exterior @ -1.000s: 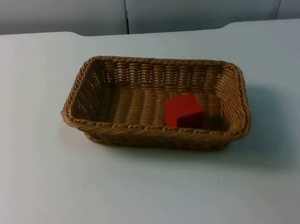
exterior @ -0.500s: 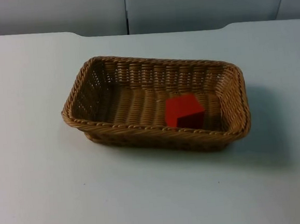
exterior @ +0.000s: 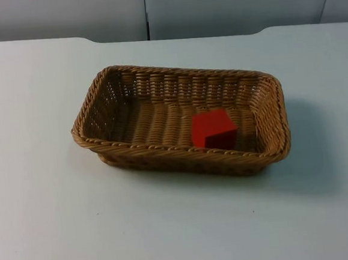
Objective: Pick up the basket with the left hand and place the cube into the basket with the right hand.
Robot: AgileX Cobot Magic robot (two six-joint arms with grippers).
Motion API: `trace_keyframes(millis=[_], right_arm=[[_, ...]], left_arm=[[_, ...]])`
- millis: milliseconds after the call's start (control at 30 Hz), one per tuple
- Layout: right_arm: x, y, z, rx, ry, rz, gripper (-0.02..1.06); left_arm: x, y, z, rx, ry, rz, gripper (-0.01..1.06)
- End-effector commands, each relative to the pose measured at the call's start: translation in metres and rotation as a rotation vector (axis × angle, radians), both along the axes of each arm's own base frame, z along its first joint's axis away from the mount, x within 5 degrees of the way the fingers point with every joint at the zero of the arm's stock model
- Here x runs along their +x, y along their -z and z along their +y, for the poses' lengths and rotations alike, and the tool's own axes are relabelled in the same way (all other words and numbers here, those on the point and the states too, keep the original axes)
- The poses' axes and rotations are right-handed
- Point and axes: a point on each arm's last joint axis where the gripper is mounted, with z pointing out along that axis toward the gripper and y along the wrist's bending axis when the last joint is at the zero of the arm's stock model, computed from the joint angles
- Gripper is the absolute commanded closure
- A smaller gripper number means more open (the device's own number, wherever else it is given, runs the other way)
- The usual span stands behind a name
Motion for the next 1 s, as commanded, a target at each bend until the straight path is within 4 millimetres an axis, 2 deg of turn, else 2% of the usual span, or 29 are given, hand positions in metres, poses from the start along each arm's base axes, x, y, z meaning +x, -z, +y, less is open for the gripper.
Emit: trace_keyframes(millis=[0, 33, 133, 233, 333, 400, 533, 967], right_arm=[[-0.017, 0.01, -0.001, -0.046, -0.032, 0.013, 1.05], [-0.017, 0.01, -0.001, -0.046, -0.032, 0.013, 1.05], [-0.035, 0.017, -0.005, -0.061, -0.034, -0.02, 1.05], [-0.04, 0.019, -0.006, -0.066, -0.034, -0.046, 1.05], [-0.033, 0.03, -0.004, -0.073, -0.037, 0.008, 1.05], [-0.023, 0.048, 0.0, -0.066, -0.06, 0.078, 1.05], [-0.014, 0.061, 0.005, -0.064, -0.106, 0.101, 1.05], [-0.007, 0.076, 0.006, -0.086, -0.106, 0.155, 1.05]], left_arm=[[-0.006, 0.015, -0.001, -0.011, 0.008, 0.024, 1.05], [-0.006, 0.015, -0.001, -0.011, 0.008, 0.024, 1.05], [-0.009, 0.034, -0.004, -0.034, 0.039, 0.068, 1.05], [-0.012, 0.039, -0.005, -0.046, 0.05, 0.068, 1.05], [-0.017, 0.041, -0.004, -0.046, 0.052, 0.054, 1.05], [-0.021, 0.041, -0.003, -0.041, 0.047, 0.031, 1.05], [-0.024, 0.042, -0.003, -0.043, 0.047, 0.012, 1.05], [-0.026, 0.042, -0.002, -0.02, 0.05, -0.003, 1.05]])
